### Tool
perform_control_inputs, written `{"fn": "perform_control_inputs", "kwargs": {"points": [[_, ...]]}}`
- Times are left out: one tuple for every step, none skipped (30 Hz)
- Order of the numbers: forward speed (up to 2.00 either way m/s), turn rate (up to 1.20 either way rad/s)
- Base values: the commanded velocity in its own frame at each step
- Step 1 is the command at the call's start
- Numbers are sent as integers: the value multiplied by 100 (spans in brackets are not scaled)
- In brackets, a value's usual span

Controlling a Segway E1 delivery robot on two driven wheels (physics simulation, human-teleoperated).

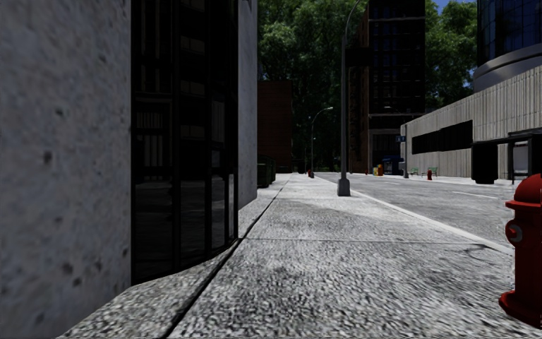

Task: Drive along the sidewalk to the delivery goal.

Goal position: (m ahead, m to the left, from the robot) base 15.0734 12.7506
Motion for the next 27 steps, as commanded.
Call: {"fn": "perform_control_inputs", "kwargs": {"points": [[200,0],[200,0],[200,0],[200,0],[200,0],[200,0],[200,0],[200,0],[200,0],[200,0],[200,-4],[200,-14],[200,-18],[200,-21],[200,-25],[200,-29],[200,-31],[200,-31],[200,-31],[200,-31],[200,-31],[200,-31],[200,-31],[200,-31],[200,-31],[200,-31],[200,-31]]}}
